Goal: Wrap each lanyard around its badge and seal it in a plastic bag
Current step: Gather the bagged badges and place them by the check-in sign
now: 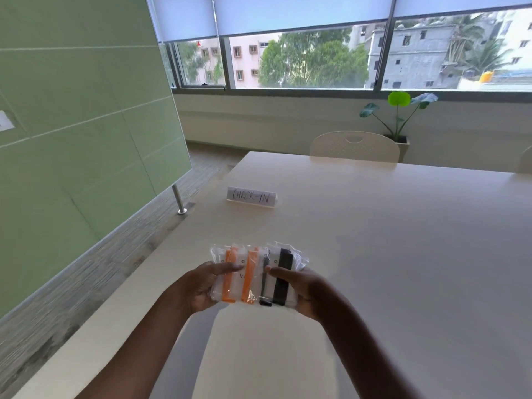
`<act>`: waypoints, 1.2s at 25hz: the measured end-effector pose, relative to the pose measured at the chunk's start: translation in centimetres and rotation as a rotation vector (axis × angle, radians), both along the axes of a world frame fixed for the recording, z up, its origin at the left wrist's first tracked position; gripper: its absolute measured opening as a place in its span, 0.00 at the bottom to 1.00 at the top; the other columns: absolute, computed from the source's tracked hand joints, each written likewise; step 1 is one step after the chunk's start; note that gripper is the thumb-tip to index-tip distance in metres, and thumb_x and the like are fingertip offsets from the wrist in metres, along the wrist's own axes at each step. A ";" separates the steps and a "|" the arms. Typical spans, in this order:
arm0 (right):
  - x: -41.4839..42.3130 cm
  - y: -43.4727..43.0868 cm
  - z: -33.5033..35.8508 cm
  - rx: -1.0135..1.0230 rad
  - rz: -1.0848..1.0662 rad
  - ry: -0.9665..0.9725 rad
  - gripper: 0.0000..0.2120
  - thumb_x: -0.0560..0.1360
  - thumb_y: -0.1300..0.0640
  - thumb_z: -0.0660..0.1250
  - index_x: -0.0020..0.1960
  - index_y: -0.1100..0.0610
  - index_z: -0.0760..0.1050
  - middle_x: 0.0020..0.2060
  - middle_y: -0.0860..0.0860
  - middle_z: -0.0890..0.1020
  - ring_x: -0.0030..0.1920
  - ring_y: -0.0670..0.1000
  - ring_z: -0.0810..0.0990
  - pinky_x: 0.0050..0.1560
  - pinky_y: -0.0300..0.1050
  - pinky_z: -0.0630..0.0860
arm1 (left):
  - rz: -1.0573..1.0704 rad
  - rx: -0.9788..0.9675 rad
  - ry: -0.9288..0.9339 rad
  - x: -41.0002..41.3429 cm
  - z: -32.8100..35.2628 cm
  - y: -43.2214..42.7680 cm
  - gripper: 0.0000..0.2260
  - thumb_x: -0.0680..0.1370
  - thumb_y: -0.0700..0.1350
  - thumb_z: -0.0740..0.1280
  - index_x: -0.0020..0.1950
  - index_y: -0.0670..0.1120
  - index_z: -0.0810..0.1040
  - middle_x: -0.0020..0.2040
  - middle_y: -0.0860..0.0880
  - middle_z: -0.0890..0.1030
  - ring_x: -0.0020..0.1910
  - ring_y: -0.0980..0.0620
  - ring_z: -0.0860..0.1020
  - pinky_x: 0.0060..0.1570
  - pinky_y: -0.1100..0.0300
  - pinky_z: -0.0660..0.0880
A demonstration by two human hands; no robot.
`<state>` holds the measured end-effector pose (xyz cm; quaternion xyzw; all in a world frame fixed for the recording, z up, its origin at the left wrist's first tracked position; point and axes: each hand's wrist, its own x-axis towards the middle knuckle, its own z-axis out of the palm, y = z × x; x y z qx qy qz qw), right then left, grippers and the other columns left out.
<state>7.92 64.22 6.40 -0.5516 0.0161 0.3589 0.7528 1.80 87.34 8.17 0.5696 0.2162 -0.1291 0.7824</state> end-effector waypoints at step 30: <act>21.5 19.3 -3.3 -0.524 -0.414 -0.020 0.23 0.67 0.64 0.83 0.57 0.65 0.78 0.41 0.59 0.85 0.30 0.53 0.86 0.23 0.42 0.79 | -0.056 0.535 0.021 25.8 -5.9 17.6 0.15 0.64 0.40 0.86 0.43 0.38 0.84 0.64 0.35 0.82 0.68 0.37 0.78 0.71 0.42 0.72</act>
